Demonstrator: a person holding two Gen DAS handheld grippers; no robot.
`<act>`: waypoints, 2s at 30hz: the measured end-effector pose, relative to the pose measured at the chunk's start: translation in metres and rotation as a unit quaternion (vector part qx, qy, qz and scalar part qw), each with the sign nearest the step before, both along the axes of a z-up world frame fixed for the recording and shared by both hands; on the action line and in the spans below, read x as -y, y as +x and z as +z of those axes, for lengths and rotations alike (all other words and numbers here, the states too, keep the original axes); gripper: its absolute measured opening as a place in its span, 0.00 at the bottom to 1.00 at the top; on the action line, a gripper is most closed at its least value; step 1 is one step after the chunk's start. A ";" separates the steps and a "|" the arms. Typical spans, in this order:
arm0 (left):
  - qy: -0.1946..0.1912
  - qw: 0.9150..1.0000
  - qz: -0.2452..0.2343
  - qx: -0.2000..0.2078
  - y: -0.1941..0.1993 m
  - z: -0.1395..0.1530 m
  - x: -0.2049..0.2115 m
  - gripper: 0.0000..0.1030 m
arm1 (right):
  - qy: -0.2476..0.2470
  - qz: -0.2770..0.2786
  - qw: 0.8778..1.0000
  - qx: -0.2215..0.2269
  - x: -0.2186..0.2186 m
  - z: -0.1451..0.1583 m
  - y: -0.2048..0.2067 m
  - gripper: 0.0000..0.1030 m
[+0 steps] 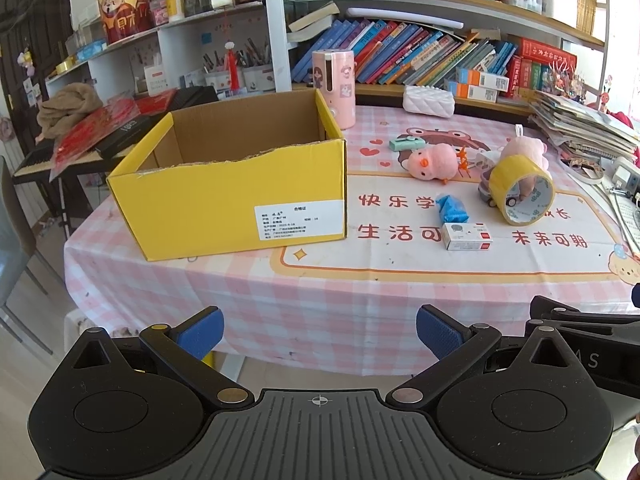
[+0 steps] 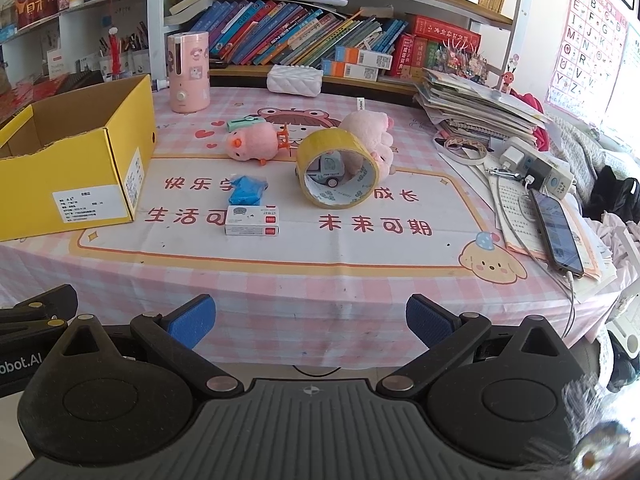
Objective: Organize objects
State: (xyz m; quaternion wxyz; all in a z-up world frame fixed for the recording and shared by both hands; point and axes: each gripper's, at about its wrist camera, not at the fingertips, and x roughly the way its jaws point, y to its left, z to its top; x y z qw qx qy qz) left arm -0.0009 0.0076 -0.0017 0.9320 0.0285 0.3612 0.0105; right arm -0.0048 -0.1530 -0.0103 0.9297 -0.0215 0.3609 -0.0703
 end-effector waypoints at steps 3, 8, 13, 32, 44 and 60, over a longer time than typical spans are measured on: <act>-0.001 1.000 0.000 0.000 0.000 0.000 0.000 1.00 | -0.002 0.000 1.000 0.000 -0.001 0.000 0.000 0.99; -0.001 1.000 0.000 0.000 0.000 0.000 0.000 1.00 | -0.002 0.000 1.000 -0.001 -0.002 0.000 0.000 0.99; -0.003 1.000 -0.003 0.000 0.000 0.000 -0.001 1.00 | -0.002 0.000 1.000 -0.003 -0.003 -0.001 0.000 0.99; -0.014 1.000 -0.016 0.000 0.003 -0.004 -0.007 1.00 | -0.002 -0.002 1.000 -0.013 -0.004 -0.005 0.001 0.99; -0.022 1.000 -0.009 -0.018 0.022 -0.010 0.004 1.00 | -0.006 0.015 1.000 -0.026 0.007 -0.006 0.015 0.98; -0.029 0.999 -0.007 -0.033 0.059 -0.015 0.037 1.00 | 0.026 0.038 0.999 -0.027 0.048 -0.009 0.064 0.83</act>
